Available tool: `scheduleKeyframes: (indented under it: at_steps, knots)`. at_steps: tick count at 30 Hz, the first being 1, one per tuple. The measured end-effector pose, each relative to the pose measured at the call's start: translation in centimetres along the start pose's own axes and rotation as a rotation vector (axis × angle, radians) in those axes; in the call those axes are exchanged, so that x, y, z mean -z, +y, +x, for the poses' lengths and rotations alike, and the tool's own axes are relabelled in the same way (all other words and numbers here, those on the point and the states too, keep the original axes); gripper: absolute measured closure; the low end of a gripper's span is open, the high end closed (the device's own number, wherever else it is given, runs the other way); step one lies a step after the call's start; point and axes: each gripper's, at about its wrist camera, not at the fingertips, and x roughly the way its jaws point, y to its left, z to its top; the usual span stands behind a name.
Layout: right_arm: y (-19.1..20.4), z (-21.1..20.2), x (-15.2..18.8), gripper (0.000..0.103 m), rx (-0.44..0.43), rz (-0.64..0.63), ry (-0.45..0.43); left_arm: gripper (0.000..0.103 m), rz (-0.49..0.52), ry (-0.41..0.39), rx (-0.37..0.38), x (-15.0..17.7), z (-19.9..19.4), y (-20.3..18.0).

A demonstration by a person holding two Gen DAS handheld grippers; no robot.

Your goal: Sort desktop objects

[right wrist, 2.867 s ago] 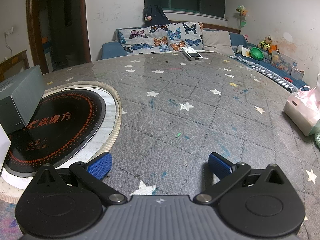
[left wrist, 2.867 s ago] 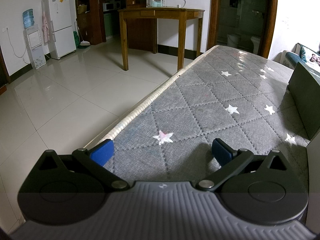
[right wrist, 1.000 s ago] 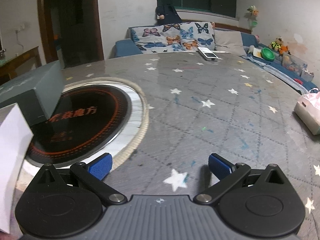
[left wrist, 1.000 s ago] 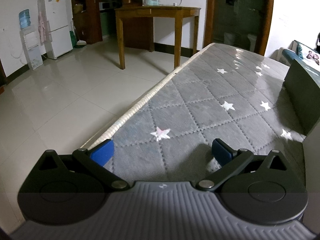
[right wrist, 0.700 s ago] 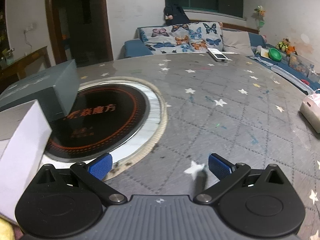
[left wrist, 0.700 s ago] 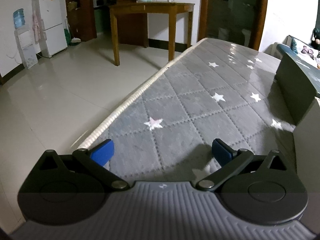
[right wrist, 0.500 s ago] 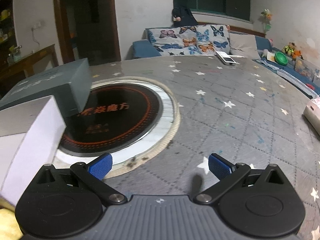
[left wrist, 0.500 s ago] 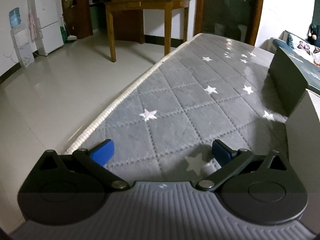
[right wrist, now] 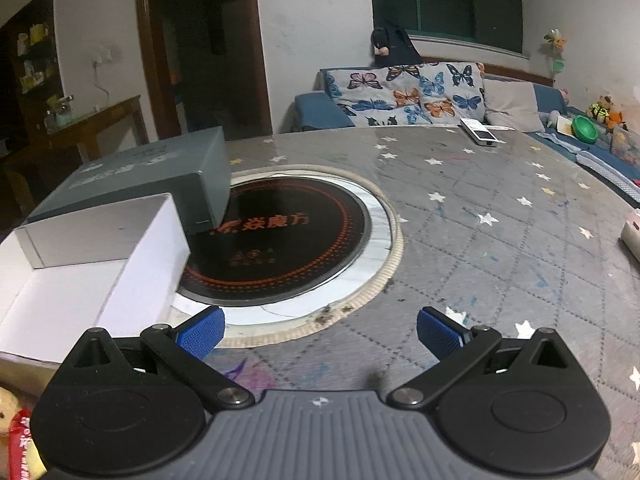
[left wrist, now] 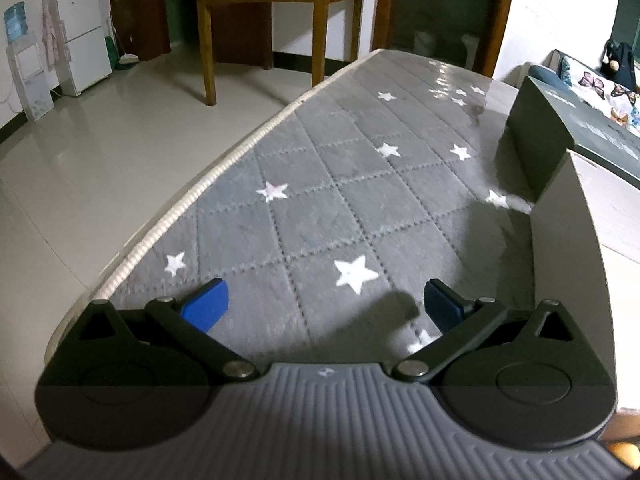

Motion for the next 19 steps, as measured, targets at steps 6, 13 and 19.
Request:
scheduleKeyframes:
  at_steps: [6,13,19]
  knots:
    - [0.7,-0.8,0.3,0.0,-0.014,-0.015,-0.002,0.0,0.019,0.0,0.001,0.5,-1.1,-0.3]
    - [1.3,-1.9,0.8,0.0,-0.046,-0.015,-0.011,0.0,0.034,-0.042,0.005,0.8,-2.8,-0.7]
    - [2.1,-2.7,1.2,0.0,-0.069,-0.032,-0.019,0.0,0.038,-0.072,0.009,0.8,-3.9,-0.8]
